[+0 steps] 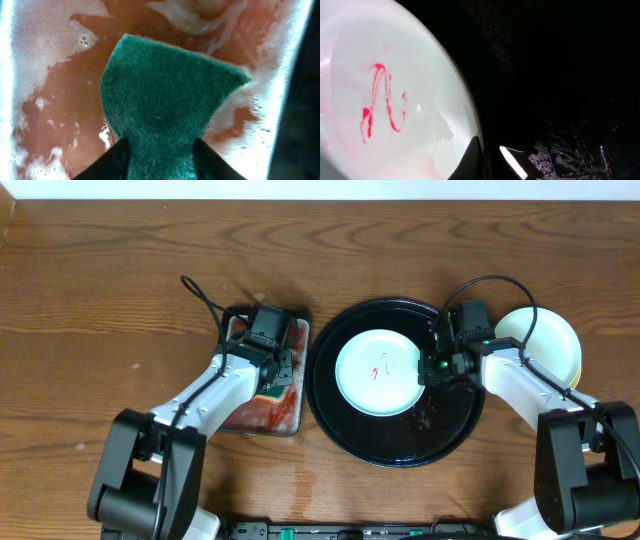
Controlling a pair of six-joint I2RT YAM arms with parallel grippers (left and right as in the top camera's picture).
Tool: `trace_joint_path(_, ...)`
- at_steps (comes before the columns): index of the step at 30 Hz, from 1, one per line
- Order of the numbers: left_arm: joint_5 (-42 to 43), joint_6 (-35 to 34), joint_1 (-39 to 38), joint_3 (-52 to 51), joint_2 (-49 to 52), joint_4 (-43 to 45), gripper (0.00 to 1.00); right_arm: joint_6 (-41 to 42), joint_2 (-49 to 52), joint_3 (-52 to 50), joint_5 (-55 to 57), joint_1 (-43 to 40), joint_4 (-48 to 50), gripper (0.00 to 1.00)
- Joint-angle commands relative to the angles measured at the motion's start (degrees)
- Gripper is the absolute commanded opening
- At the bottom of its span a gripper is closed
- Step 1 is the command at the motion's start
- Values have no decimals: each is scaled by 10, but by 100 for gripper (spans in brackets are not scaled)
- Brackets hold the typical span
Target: Clean dirty plates on tray and stack at the side
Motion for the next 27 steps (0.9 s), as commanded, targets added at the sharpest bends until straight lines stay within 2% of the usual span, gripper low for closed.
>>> trace_joint_path(1, 9, 3, 2, -6, 32, -2, 33, -4, -9, -2, 2, 7, -2, 1)
trace_joint_path(3, 8, 3, 2, -6, 43, -3, 22, -4, -9, -2, 2, 7, -2, 1)
trace_joint_path(4, 8, 3, 2, -6, 47, -3, 11, -4, -9, -2, 2, 7, -2, 1)
trace_joint_path(5, 8, 3, 2, -6, 49, -5, 8, -4, -9, -2, 2, 7, -2, 1)
trace_joint_path(12, 8, 3, 3, -6, 31, -6, 8, -4, -9, -2, 2, 7, -2, 1)
trace_joint_path(20, 18, 37, 14, -6, -59, -9, 7, -4, -9, -2, 2, 7, -2, 1)
trace_joint_path(22, 33, 39, 27, -6, -80, -10, 7, -4, -9, -2, 2, 7, -2, 1)
trace_joint_path(27, 132, 40, 86, -6, -115, -12, 7, -4, -9, -2, 10, 6, -3, 1)
